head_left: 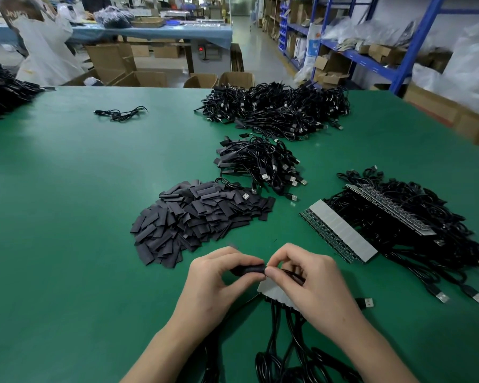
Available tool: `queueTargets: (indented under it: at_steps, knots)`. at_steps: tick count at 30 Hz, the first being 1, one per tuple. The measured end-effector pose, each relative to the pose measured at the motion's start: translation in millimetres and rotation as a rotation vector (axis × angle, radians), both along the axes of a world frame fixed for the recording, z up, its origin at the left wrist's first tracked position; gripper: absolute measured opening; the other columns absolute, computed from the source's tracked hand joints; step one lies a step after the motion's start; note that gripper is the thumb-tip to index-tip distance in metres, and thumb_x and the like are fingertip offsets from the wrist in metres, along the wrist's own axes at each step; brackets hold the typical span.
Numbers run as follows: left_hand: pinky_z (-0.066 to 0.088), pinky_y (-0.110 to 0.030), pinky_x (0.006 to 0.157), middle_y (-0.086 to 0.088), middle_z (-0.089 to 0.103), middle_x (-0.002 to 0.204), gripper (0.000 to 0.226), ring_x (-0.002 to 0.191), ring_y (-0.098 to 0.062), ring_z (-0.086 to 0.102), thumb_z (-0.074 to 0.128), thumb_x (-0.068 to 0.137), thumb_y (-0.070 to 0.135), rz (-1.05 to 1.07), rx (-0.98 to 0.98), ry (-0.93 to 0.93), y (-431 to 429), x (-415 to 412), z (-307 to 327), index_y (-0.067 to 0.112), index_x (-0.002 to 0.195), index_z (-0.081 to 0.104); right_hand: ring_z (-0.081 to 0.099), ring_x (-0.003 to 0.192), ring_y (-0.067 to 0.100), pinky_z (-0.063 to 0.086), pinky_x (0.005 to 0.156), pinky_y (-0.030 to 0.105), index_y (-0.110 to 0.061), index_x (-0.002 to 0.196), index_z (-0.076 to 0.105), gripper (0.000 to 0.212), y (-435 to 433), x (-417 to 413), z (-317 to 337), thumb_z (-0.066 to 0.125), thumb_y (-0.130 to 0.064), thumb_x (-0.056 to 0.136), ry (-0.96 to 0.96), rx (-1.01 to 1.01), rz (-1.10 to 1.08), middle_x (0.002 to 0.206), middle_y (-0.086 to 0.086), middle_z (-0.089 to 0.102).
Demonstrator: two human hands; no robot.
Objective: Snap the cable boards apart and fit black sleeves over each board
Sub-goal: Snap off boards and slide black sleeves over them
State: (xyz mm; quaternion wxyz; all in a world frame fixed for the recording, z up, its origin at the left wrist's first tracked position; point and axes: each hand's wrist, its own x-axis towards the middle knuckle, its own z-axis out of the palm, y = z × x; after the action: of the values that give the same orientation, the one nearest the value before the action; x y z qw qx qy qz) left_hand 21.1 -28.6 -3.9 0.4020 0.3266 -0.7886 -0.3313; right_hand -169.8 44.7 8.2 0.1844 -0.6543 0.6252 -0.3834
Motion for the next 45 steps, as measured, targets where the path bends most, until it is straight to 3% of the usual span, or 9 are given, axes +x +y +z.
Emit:
queueTargets:
  at_steps: [6,9,12,19,26,38,40,42,45]
  knots:
    - [0.055,-0.022,0.080,0.014,0.074,0.091,0.022,0.088,-0.010,0.071,0.084,0.080,0.028,0.038,-0.027,0.043,0.3,-0.5,2.8,0.024,0.102,0.082,0.068,0.073,0.010,0.057,0.065,0.036,-0.040,0.092,0.067,0.018,-1.5,-1.0,-3.2,0.061,-0.055,0.086,-0.068,0.009,-0.032,0.080,-0.014,0.071]
    - [0.054,-0.017,0.080,0.013,0.074,0.090,0.034,0.083,-0.010,0.071,0.084,0.076,0.031,0.150,-0.020,0.099,-0.1,-0.3,4.3,0.023,0.109,0.080,0.065,0.066,0.008,0.050,0.057,0.024,-0.037,0.090,0.067,0.017,-1.9,-0.3,-3.2,0.061,-0.052,0.088,-0.085,-0.040,-0.061,0.075,-0.014,0.070]
    - [0.051,-0.012,0.077,0.016,0.075,0.087,0.023,0.080,-0.008,0.072,0.082,0.077,0.031,0.249,0.046,0.162,-1.6,0.6,4.1,0.027,0.099,0.081,0.061,0.061,0.007,0.041,0.054,0.014,-0.033,0.087,0.068,0.008,-2.3,-0.8,-3.2,0.069,-0.039,0.091,-0.101,-0.069,-0.099,0.072,-0.014,0.068]
    - [0.050,-0.010,0.077,0.017,0.076,0.085,0.018,0.082,-0.007,0.073,0.083,0.082,0.014,0.276,0.094,0.151,1.9,-2.7,2.6,0.024,0.097,0.083,0.061,0.061,0.008,0.040,0.054,0.014,-0.031,0.084,0.069,0.012,-1.9,1.3,-4.8,0.075,-0.027,0.093,-0.075,-0.082,-0.139,0.069,-0.017,0.065]
    - [0.052,-0.012,0.077,0.017,0.077,0.087,0.020,0.081,-0.003,0.073,0.075,0.083,0.030,0.235,0.046,0.126,7.9,-5.4,4.8,0.020,0.099,0.083,0.056,0.058,0.012,0.044,0.051,0.028,-0.029,0.083,0.067,0.013,-2.5,0.4,-7.9,0.075,-0.027,0.093,-0.028,-0.112,-0.162,0.066,-0.012,0.061]
    - [0.055,-0.018,0.075,0.017,0.075,0.089,0.019,0.080,-0.002,0.071,0.076,0.087,0.028,0.230,-0.060,0.066,5.9,-3.8,3.1,0.018,0.101,0.083,0.055,0.062,0.005,0.033,0.051,0.015,-0.029,0.082,0.068,0.013,-0.5,-0.2,-6.1,0.078,-0.027,0.091,0.116,-0.116,-0.189,0.069,-0.024,0.056]
    - [0.055,-0.017,0.075,0.016,0.077,0.085,0.015,0.080,-0.004,0.072,0.077,0.086,0.030,0.236,0.054,0.123,5.0,-4.1,1.3,0.022,0.097,0.083,0.058,0.065,0.003,0.036,0.052,0.013,-0.030,0.083,0.070,0.012,-0.1,-0.2,-3.8,0.079,-0.028,0.089,0.117,-0.123,-0.183,0.068,-0.026,0.058]
    - [0.056,-0.020,0.072,0.006,0.079,0.083,0.007,0.078,-0.010,0.074,0.079,0.087,0.026,0.208,0.318,0.247,2.8,-5.8,0.3,0.024,0.093,0.082,0.060,0.067,0.002,0.041,0.055,0.014,-0.031,0.084,0.071,0.009,-0.4,2.7,-2.3,0.080,-0.031,0.088,0.128,-0.131,-0.142,0.071,-0.026,0.061]
    - [0.057,-0.024,0.069,-0.012,0.079,0.084,0.003,0.080,-0.022,0.076,0.077,0.089,0.011,0.103,0.604,0.459,0.0,-7.2,0.8,0.011,0.092,0.076,0.063,0.075,0.005,0.051,0.062,0.022,-0.036,0.092,0.074,0.012,-2.1,0.4,-2.6,0.080,-0.043,0.083,0.143,-0.105,-0.112,0.076,-0.022,0.064]
